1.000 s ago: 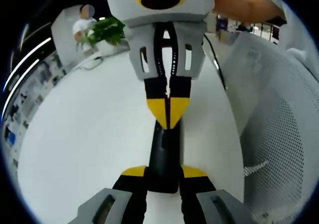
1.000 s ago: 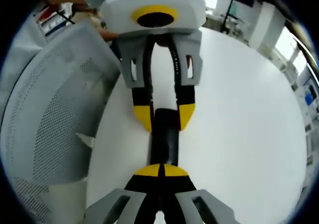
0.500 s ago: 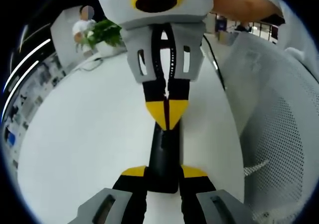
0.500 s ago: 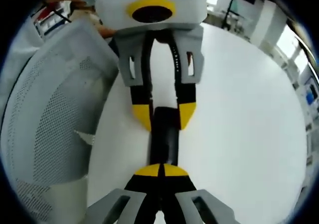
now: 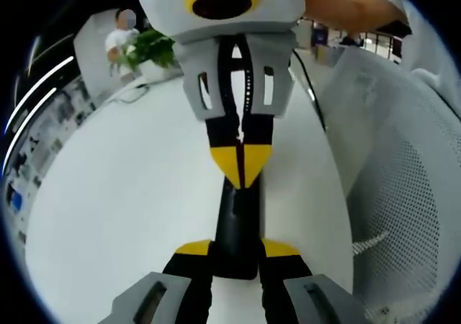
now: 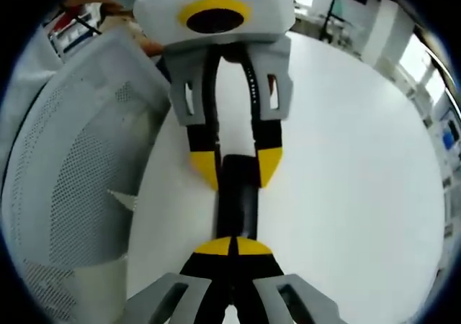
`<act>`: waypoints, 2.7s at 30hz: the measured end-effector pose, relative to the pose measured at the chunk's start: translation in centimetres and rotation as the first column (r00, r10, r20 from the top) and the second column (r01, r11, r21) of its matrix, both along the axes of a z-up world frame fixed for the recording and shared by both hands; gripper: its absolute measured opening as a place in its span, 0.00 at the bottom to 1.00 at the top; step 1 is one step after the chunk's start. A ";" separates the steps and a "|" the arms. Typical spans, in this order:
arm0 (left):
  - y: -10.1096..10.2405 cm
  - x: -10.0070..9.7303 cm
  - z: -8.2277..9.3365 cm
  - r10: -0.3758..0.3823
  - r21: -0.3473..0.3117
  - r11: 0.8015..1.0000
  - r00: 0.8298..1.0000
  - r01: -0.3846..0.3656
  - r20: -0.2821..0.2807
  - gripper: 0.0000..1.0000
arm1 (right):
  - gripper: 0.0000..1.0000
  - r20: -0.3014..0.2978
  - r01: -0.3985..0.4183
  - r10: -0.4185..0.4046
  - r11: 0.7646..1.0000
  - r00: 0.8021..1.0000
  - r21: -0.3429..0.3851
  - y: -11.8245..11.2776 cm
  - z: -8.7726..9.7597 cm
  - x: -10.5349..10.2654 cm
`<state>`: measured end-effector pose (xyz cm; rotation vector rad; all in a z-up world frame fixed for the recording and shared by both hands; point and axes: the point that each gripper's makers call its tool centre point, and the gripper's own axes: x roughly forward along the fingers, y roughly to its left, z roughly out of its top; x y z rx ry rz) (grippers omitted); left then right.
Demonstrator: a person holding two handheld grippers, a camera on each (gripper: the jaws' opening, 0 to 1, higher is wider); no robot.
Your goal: Press the specified remote control buttons in sequence, fully releasing each button before pressing the next.
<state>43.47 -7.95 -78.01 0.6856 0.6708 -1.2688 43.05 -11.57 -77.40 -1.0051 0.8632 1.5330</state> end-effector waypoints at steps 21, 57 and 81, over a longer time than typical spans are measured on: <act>-0.1 -0.1 0.1 -0.002 0.029 1.000 1.000 0.002 0.010 0.23 | 0.00 0.029 -0.015 0.014 0.999 0.999 0.032 0.0 0.3 -0.2; 0.0 0.0 -0.1 -0.004 0.027 1.000 1.000 0.004 0.016 0.23 | 0.00 0.006 -0.007 0.007 0.999 1.000 0.032 -0.1 0.0 -1.5; 0.0 0.0 0.0 -0.001 0.015 1.000 1.000 0.001 0.012 0.23 | 0.00 -0.034 0.022 -0.022 1.000 0.999 0.016 -0.1 -0.2 -1.4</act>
